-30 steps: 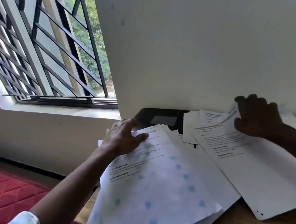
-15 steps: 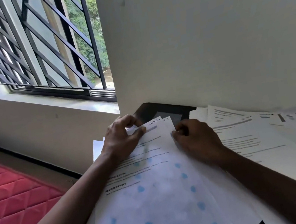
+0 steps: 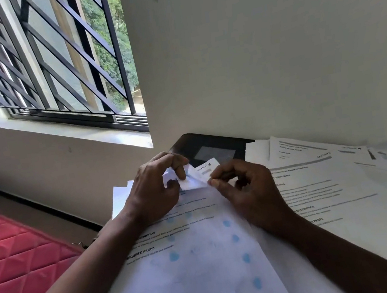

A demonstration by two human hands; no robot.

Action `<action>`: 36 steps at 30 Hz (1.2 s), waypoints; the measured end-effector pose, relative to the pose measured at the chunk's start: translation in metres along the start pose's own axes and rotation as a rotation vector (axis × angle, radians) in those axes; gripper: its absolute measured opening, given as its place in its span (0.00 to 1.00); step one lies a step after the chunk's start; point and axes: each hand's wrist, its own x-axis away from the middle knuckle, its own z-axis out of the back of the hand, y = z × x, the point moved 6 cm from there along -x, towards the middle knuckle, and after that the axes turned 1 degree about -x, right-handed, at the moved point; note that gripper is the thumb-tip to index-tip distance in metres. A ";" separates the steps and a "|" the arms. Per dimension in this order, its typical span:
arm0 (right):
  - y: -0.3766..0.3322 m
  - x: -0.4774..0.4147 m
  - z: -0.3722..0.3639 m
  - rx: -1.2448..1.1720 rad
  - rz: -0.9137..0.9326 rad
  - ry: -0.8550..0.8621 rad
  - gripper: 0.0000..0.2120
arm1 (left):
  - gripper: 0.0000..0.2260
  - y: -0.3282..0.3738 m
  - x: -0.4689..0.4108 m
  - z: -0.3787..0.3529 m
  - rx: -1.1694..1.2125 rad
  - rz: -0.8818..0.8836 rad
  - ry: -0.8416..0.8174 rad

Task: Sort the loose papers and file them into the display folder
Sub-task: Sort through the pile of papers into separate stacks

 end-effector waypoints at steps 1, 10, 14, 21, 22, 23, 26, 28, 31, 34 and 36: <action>-0.003 0.001 -0.002 -0.075 0.002 -0.052 0.01 | 0.17 -0.001 0.000 0.000 0.021 0.008 0.003; 0.023 -0.005 0.013 -0.175 -0.268 0.126 0.07 | 0.20 0.000 -0.001 -0.007 -0.057 -0.030 -0.081; 0.024 -0.009 0.006 0.346 -0.190 0.087 0.08 | 0.16 -0.004 -0.001 0.002 0.049 -0.026 0.004; -0.001 -0.009 0.015 0.338 -0.123 0.158 0.08 | 0.13 -0.012 -0.002 -0.001 0.106 -0.023 0.009; -0.007 -0.011 0.017 0.353 -0.084 0.164 0.09 | 0.12 -0.013 -0.002 -0.001 0.116 -0.023 0.012; -0.011 -0.015 0.018 0.321 -0.087 0.137 0.09 | 0.12 -0.014 -0.002 -0.001 0.122 -0.024 0.015; -0.007 -0.021 0.016 0.241 -0.333 -0.044 0.12 | 0.10 -0.015 -0.002 -0.002 0.122 -0.024 0.000; -0.002 -0.023 0.019 0.541 -0.414 -0.189 0.19 | 0.08 -0.016 -0.002 -0.003 0.119 -0.028 -0.012; 0.001 -0.022 0.028 0.760 -0.450 -0.304 0.18 | 0.10 -0.019 -0.002 -0.006 0.121 -0.034 -0.022; 0.004 -0.027 0.034 0.542 -0.419 -0.251 0.11 | 0.15 -0.020 -0.002 -0.006 0.133 -0.023 -0.016; -0.001 -0.031 0.032 0.318 -0.392 -0.325 0.09 | 0.11 -0.019 -0.002 -0.006 0.152 -0.026 -0.015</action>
